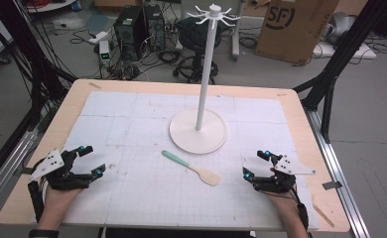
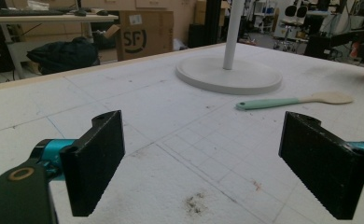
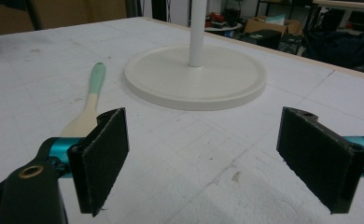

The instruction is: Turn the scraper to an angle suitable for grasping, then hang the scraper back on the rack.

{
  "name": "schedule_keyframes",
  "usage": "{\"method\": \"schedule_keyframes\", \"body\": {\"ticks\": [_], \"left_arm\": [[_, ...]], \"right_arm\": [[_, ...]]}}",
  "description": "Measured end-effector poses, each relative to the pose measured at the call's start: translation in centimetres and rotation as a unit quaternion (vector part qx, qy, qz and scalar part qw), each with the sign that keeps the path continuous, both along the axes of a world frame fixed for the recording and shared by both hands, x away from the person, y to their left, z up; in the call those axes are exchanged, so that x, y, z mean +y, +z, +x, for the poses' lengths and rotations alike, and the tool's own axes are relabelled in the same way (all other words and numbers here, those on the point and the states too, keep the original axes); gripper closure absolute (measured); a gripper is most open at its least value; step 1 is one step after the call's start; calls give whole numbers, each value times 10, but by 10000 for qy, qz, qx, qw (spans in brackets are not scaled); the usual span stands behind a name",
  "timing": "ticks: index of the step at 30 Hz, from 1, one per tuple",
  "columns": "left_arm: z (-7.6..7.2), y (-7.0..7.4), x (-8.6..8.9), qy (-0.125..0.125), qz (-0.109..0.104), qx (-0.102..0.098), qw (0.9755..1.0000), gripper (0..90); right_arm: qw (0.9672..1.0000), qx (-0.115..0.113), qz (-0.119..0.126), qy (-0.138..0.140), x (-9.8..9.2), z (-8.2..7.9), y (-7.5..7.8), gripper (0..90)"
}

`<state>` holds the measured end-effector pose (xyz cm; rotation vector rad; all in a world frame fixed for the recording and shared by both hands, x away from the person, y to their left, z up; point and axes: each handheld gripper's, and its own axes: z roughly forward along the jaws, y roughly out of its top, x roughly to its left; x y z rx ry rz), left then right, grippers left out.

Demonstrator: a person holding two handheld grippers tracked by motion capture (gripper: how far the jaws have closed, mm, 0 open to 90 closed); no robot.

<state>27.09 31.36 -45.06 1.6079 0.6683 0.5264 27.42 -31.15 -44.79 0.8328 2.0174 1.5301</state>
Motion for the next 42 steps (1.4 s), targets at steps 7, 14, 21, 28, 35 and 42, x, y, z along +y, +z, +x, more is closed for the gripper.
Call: {"method": "schedule_keyframes", "body": {"ticks": [7,14,21,28,35,42], "left_arm": [[-1,0,-1,-23,45,-29,10000,150],[-1,0,-1,-30,62,-34,10000,151],[-1,0,-2,-41,92,-40,9999,155],[-1,0,-1,-19,61,-43,10000,154],[-1,0,-2,-21,99,-64,9999,154],[-2,0,-3,-17,151,-103,9998,153]], "right_arm": [[9999,33,-20,94,0,2,0,155],[9999,60,4,97,0,2,0,155],[9998,142,136,13,-3,2,0,155],[9999,47,101,-128,-2,4,4,155],[9998,70,177,-114,9,6,15,156],[9994,305,139,78,27,7,21,174]]}}
